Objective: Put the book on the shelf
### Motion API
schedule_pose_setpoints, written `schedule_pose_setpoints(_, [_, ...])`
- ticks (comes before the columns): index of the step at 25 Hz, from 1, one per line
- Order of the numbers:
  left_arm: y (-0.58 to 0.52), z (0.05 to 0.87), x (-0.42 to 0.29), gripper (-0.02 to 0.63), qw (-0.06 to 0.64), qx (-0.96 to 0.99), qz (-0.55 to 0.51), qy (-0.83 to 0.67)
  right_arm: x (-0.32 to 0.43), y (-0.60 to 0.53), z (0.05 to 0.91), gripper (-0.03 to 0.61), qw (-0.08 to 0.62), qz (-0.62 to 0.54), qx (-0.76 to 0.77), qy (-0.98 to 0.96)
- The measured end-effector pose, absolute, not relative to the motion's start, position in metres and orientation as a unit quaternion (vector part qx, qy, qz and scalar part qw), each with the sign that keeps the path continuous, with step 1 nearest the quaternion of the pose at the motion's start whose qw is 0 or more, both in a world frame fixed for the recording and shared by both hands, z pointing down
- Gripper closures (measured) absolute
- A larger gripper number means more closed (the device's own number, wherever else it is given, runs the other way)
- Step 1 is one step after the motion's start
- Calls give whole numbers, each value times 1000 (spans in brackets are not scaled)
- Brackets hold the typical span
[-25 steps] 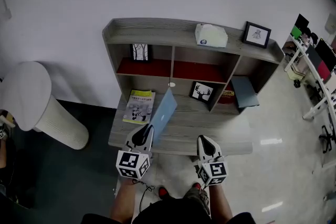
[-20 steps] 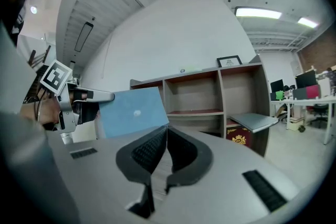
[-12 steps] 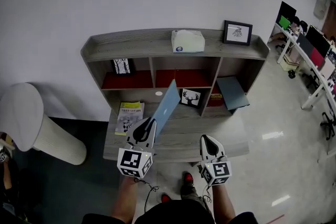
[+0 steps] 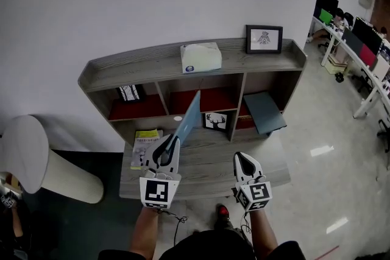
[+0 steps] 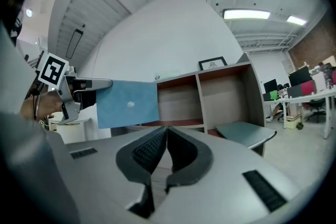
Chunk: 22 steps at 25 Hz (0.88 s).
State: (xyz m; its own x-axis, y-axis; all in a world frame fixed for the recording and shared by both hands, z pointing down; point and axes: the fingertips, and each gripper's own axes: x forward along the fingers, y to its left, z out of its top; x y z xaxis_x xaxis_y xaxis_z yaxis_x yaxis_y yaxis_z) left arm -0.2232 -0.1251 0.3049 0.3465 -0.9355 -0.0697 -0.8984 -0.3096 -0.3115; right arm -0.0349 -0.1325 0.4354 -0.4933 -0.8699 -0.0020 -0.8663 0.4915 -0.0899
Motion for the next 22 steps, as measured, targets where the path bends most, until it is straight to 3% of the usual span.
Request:
schedule_pose_setpoints(13, [-176,297,-190,569,279,-783,-176,528,-23,-178,445,549,22,-51,-507,860])
schedule_pose_setpoints(22, [-193,298,-167,569,410,-730,-257,483,-6,-195,450,549,22,-59,-525,849])
